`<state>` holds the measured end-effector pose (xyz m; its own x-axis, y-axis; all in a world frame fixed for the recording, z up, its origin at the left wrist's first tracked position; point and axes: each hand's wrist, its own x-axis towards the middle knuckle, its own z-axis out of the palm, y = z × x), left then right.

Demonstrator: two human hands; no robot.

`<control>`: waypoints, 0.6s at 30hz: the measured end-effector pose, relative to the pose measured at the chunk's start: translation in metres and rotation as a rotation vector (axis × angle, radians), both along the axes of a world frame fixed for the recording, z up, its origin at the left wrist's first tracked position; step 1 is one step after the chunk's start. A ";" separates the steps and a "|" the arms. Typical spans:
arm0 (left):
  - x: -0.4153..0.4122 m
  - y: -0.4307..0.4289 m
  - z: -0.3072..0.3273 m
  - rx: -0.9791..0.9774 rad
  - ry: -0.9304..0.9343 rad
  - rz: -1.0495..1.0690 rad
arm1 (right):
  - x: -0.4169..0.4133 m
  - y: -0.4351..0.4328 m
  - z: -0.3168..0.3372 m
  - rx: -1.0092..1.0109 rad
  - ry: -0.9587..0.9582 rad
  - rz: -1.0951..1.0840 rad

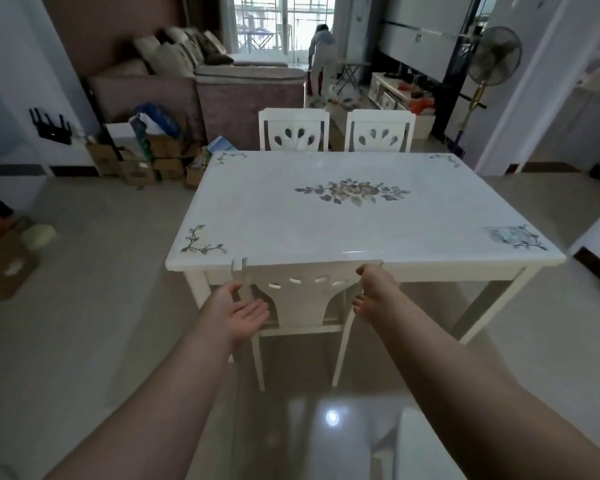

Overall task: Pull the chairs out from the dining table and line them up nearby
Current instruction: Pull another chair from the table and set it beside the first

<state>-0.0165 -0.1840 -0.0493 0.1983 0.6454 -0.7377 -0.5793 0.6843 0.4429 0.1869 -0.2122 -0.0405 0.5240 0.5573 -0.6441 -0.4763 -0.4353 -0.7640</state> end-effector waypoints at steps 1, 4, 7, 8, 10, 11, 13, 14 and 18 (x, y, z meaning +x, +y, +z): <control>0.002 0.007 -0.003 -0.008 0.008 0.005 | 0.003 0.006 -0.003 -0.014 0.012 -0.001; 0.006 0.028 -0.009 -0.035 0.016 0.021 | 0.011 0.027 -0.016 -0.047 0.052 0.004; 0.006 0.052 -0.019 -0.064 0.018 0.025 | 0.013 0.046 -0.025 -0.047 0.111 -0.005; 0.005 0.059 -0.023 -0.072 0.017 0.022 | 0.013 0.051 -0.027 -0.053 0.123 -0.009; 0.004 0.079 -0.032 -0.092 0.017 0.008 | 0.013 0.065 -0.034 -0.067 0.148 -0.031; 0.003 0.088 -0.038 -0.107 0.020 -0.001 | 0.014 0.070 -0.037 -0.075 0.160 -0.048; 0.003 0.103 -0.047 -0.122 0.010 -0.018 | 0.015 0.079 -0.044 -0.070 0.187 -0.099; 0.002 0.111 -0.052 -0.135 -0.001 -0.022 | 0.015 0.085 -0.047 -0.067 0.201 -0.126; 0.001 0.140 -0.075 -0.199 0.021 -0.060 | 0.014 0.103 -0.061 -0.050 0.237 -0.202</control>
<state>-0.0157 -0.0435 -0.1247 0.2154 0.4740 -0.8538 -0.5273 0.7923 0.3068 0.2013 -0.1088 -0.1013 0.4532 0.4218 -0.7853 -0.7190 -0.3479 -0.6017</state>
